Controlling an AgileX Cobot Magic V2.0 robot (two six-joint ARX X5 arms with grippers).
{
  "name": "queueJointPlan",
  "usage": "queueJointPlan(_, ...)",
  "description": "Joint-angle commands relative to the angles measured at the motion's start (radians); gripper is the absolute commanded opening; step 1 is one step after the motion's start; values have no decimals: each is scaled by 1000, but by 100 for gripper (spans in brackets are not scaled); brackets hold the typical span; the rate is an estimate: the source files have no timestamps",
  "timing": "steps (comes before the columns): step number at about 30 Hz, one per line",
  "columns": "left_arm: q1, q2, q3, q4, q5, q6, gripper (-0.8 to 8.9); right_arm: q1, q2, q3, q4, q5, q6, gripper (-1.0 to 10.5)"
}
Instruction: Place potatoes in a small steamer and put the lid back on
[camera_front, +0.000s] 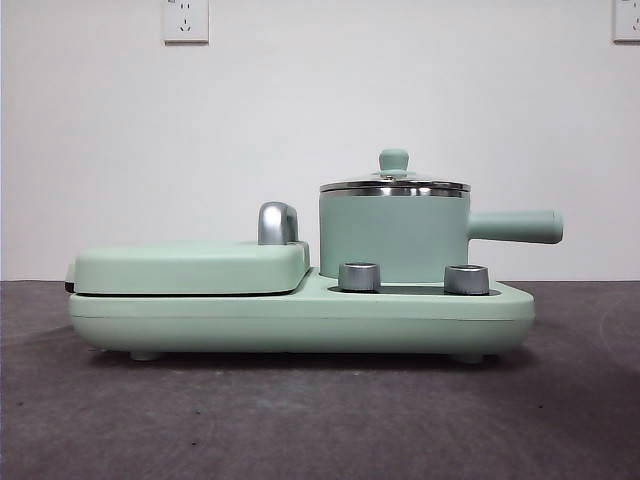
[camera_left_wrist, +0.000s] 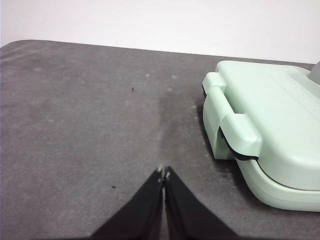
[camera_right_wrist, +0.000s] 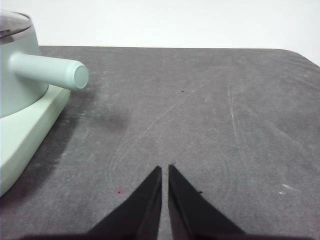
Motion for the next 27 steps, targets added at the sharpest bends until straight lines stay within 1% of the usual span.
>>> queueJointPlan(1,-2,-2,-19,-6,-3,14,6,5,-1,-8,-2,0,-14,19)
queueJointPlan(11,-2,-2,-19,-6,-3,14,6,27,-1,-8,19,0,-13,19)
queueJointPlan(27,-2,-2,-19,-6,-3,14,6,27,-1,-8,18,1,-13,19)
